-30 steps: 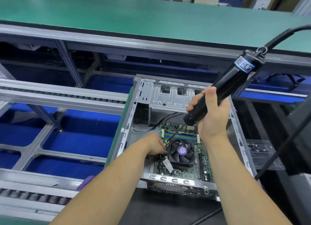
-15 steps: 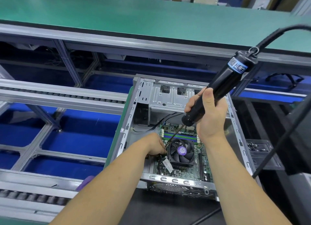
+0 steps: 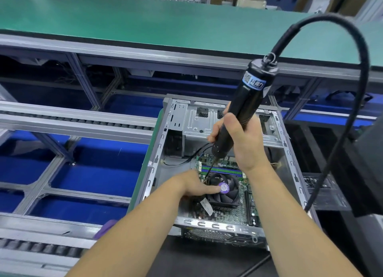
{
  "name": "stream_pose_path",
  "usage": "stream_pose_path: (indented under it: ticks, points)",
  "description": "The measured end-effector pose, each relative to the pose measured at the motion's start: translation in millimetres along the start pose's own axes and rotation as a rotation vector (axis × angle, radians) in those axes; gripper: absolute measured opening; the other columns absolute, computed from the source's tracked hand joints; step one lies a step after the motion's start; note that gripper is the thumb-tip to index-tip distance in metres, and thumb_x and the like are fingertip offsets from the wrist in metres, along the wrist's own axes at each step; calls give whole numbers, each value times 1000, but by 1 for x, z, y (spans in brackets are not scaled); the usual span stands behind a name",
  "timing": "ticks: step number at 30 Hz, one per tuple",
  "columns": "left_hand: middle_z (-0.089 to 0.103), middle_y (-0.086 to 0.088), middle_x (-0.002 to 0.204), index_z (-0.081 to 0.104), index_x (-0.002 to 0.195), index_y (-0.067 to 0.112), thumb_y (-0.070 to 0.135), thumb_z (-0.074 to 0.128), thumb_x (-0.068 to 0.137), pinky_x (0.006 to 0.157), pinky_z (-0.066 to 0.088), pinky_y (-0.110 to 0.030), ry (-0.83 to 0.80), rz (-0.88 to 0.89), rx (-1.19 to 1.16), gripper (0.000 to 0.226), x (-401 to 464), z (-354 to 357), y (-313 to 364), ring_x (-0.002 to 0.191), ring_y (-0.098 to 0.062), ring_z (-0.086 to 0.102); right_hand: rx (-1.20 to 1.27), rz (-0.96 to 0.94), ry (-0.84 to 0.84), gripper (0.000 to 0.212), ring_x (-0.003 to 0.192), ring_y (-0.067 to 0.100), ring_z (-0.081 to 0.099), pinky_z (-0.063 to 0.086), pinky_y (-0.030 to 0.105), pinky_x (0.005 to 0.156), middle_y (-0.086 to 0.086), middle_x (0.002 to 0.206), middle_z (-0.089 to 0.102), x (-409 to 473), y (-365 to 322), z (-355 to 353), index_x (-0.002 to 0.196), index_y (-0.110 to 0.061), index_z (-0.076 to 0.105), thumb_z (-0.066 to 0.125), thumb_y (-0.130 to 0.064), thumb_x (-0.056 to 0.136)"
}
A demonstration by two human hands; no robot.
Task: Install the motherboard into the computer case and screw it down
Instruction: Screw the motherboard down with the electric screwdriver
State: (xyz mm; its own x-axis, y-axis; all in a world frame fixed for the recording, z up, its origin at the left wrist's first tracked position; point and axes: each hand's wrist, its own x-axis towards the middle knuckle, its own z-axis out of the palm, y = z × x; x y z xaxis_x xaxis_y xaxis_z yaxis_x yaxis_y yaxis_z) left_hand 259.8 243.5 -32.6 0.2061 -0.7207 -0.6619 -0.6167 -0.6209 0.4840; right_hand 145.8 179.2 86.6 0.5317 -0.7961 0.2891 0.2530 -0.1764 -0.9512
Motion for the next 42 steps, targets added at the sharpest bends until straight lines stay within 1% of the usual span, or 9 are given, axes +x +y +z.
stream_pose_path:
  ticks: [4, 8, 12, 16, 22, 26, 30, 35, 42]
  points:
    - [61, -3, 76, 65, 82, 12, 93, 52, 60, 59, 43, -28, 95, -36, 46, 86, 4, 7, 6, 69, -20, 58, -80, 4, -28, 42, 61, 23, 66, 54, 29, 63, 6, 68, 68, 4, -1, 0, 84, 4, 60, 66, -37, 76]
    - [66, -9, 123, 65, 117, 4, 103, 30, 57, 95, 49, -43, 28, -104, 171, 121, 5, 12, 7, 110, -29, 63, -86, -50, -41, 42, 54, 22, 58, 50, 34, 59, 20, 64, 58, 5, -1, 8, 83, 1, 53, 68, -37, 75]
    - [60, -8, 134, 63, 125, 11, 104, 16, 58, 104, 43, -46, -58, -124, 195, 124, -1, 14, 9, 119, -30, 58, -98, -49, -39, 58, 51, 25, 57, 51, 41, 57, 6, 61, 59, 5, 2, 11, 85, -5, 53, 81, -53, 69]
    - [54, -8, 141, 60, 129, 19, 106, 12, 53, 106, 41, -45, -145, -107, 178, 125, -4, 16, 15, 117, -28, 57, -88, -62, -58, 85, 50, 29, 56, 50, 47, 57, 14, 59, 57, 6, 1, 11, 84, 6, 51, 78, -73, 68]
    - [46, 3, 150, 56, 135, 29, 107, 9, 47, 107, 32, -42, -58, -149, 344, 127, 0, 18, 22, 136, -24, 44, -22, -35, -33, 51, 48, 25, 55, 48, 39, 55, 4, 61, 58, 7, 1, 4, 82, -8, 52, 78, -51, 74]
    - [40, 4, 154, 48, 142, 34, 107, 6, 49, 106, 29, -45, -123, -154, 369, 125, 1, 18, 24, 140, -25, 39, -52, -42, -42, 63, 50, 28, 56, 50, 48, 55, 14, 62, 56, 6, 1, 8, 88, 5, 50, 76, -50, 74]
    - [37, 6, 156, 43, 146, 35, 104, 0, 53, 105, 28, -47, -128, -138, 417, 124, 1, 20, 24, 142, -25, 36, -65, -11, -87, 51, 52, 24, 55, 51, 44, 55, 2, 62, 57, 7, 1, 15, 87, -8, 53, 78, -50, 71]
    - [25, 9, 161, 31, 152, 36, 104, 3, 57, 114, 19, -46, -120, -136, 400, 120, 1, 22, 23, 150, -20, 20, -69, -16, -87, 56, 55, 27, 50, 48, 56, 54, 21, 62, 49, 4, 5, 20, 81, 0, 49, 76, -47, 70]
    - [31, 4, 159, 36, 151, 30, 101, -3, 58, 106, 27, -45, -136, -167, 477, 123, -3, 21, 28, 146, -23, 29, 12, 2, -106, 34, 45, 25, 47, 43, 45, 48, 14, 54, 50, 5, 0, 14, 67, -14, 49, 68, -40, 76]
